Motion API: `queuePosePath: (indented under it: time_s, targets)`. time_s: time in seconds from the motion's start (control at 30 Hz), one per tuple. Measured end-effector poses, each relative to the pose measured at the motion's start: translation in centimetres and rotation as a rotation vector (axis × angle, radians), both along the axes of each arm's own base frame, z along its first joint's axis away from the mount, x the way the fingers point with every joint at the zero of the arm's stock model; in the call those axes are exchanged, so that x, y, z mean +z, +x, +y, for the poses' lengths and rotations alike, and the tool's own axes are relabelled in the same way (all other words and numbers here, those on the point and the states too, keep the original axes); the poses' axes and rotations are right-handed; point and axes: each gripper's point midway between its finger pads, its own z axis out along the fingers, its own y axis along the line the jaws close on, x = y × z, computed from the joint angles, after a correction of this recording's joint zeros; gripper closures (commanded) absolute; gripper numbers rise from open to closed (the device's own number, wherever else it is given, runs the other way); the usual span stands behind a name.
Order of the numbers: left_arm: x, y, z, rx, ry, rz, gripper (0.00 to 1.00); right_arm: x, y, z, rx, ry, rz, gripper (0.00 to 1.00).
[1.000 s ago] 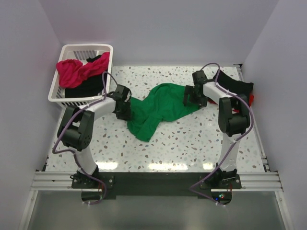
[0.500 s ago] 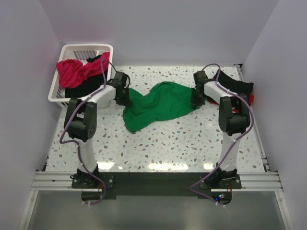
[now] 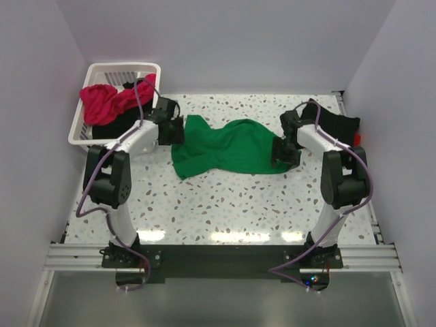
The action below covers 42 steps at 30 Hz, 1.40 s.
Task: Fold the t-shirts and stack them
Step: Flatten the tshirt out
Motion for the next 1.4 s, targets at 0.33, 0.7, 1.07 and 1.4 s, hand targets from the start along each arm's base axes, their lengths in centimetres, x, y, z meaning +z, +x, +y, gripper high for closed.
queuePosePath:
  time_s: [0.33, 0.7, 1.07, 1.4]
  targets:
    - [-0.9, -6.7, 0.5, 0.012, -0.067, 0.051, 0.6, 0.9, 0.7, 1.0, 0.011, 0.053, -0.018, 0.31]
    - [-4.5, -8.4, -0.2, 0.026, -0.112, 0.144, 0.62, 1.5, 0.3, 1.3, 0.015, 0.075, -0.03, 0.27]
    - [-5.5, -8.0, 0.4, 0.057, -0.08, 0.145, 0.65, 1.4, -0.3, 1.2, 0.016, 0.075, -0.023, 0.25]
    - [-5.9, -7.7, 0.2, 0.068, -0.102, 0.122, 0.82, 1.5, -0.5, 1.2, 0.015, 0.076, -0.025, 0.22]
